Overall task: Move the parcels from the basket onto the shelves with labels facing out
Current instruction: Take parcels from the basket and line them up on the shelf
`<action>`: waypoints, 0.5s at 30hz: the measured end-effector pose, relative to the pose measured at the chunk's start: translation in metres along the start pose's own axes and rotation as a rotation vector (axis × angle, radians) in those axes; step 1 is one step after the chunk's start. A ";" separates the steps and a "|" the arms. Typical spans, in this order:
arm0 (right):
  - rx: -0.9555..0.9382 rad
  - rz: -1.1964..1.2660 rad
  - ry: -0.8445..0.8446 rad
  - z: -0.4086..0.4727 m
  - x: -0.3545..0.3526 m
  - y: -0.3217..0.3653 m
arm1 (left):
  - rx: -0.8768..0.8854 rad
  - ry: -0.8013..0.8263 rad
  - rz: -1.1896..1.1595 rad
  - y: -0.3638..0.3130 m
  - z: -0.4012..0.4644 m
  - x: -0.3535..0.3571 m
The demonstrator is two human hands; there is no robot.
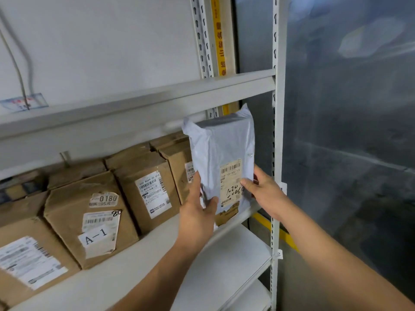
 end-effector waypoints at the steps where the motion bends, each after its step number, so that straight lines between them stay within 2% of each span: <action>1: -0.002 0.012 -0.018 0.000 -0.006 -0.005 | 0.002 0.004 0.001 -0.002 0.002 0.007; 9: -0.017 0.051 -0.096 0.014 -0.033 -0.012 | 0.048 -0.006 0.015 -0.020 0.028 0.045; 15: -0.052 0.034 -0.176 0.033 -0.021 -0.007 | -0.015 -0.068 -0.030 -0.008 0.056 0.052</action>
Point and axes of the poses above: each hand's wrist, its own z-axis towards the middle knuckle, its own x-axis out of the palm, y = z × x, the point moved 2 cm from there along z, towards the middle knuckle, and after that the axes turned 10 degrees about y, right-handed, at the moved point
